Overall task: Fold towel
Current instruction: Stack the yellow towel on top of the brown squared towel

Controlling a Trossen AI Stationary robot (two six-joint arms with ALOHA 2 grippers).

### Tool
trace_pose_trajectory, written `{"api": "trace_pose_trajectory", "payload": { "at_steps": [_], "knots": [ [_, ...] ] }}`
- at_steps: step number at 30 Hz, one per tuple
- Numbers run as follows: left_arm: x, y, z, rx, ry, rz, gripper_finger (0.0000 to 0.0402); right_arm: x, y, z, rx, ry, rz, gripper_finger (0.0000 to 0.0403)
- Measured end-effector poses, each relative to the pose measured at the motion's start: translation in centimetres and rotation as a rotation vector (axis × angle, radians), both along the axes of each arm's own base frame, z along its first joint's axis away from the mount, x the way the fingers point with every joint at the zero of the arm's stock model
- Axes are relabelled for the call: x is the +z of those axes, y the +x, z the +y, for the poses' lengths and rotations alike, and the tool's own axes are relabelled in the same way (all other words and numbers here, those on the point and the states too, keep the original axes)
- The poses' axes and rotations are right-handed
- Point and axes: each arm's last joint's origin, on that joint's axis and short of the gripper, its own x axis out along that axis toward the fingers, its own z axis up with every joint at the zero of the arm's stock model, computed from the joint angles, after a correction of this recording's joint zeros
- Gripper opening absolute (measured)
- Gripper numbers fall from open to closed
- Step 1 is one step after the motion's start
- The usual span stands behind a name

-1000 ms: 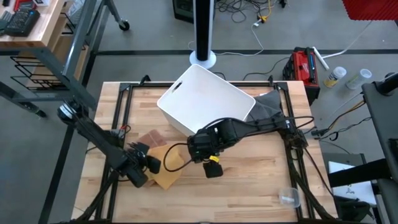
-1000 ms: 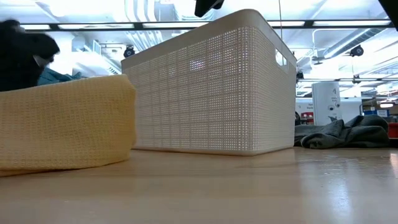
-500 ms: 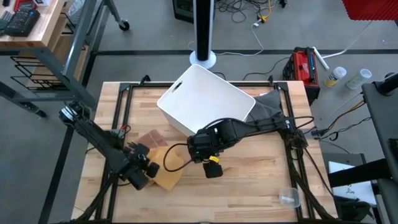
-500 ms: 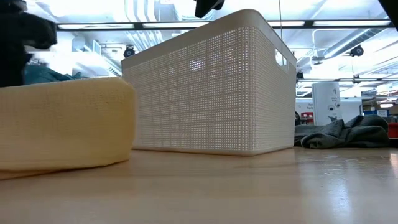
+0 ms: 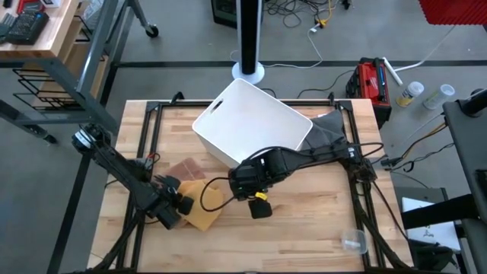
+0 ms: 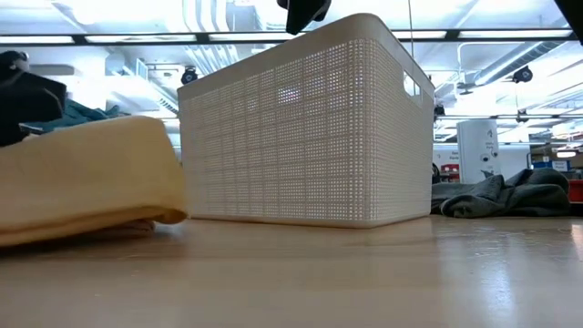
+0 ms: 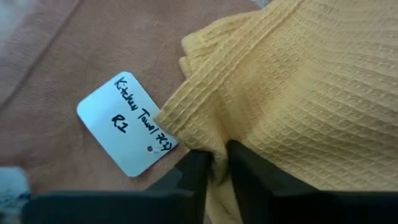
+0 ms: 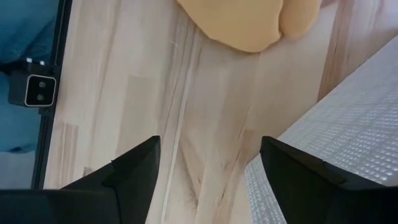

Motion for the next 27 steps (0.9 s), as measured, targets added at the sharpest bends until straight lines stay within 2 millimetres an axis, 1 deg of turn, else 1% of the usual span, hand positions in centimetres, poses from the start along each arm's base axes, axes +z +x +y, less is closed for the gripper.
{"api": "trace_pose_trajectory", "payload": {
  "at_steps": [2, 5, 10, 14, 17, 19, 21, 23, 25, 27],
  "knots": [
    [-0.3, 0.1, 0.0, 0.006, -0.010, -0.027, 0.0077, -0.4, 0.0, 0.0, 0.000, -0.003, 0.012, 0.0275],
    [-0.1, 0.2, -0.1, 0.006, -0.021, -0.037, 0.0111, -1.0, 0.2, 0.0, 0.000, -0.002, 0.011, 0.0282],
    [1.6, 0.5, -0.5, -0.002, -0.048, -0.059, 0.0167, -1.7, 0.2, 0.1, 0.000, -0.006, 0.028, 0.0292],
    [2.3, 0.5, -0.5, 0.000, -0.068, -0.071, 0.0209, -1.8, 0.3, 0.1, 0.001, -0.005, 0.025, 0.0297],
    [1.9, 0.4, -0.4, 0.010, -0.067, -0.067, 0.0232, -1.8, 0.3, 0.1, 0.000, -0.004, 0.018, 0.0300],
    [1.0, 0.2, -0.2, 0.027, -0.059, -0.060, 0.0242, -1.8, 0.4, 0.1, 0.001, -0.004, 0.017, 0.0300],
    [0.0, 0.0, 0.0, 0.031, -0.067, -0.071, 0.0244, -1.8, 0.4, 0.1, 0.001, -0.002, 0.012, 0.0297],
    [-0.8, 0.1, 0.0, 0.017, -0.068, -0.122, 0.0231, -1.8, 0.4, 0.1, 0.001, -0.002, 0.008, 0.0294],
    [-0.9, 0.4, -0.1, -0.031, -0.037, -0.180, 0.0191, -1.8, 0.4, 0.1, 0.001, -0.001, 0.008, 0.0290],
    [-0.4, 0.9, -0.3, -0.081, 0.010, -0.227, 0.0120, -1.8, 0.4, 0.1, 0.001, -0.001, 0.007, 0.0288]
  ]
}}
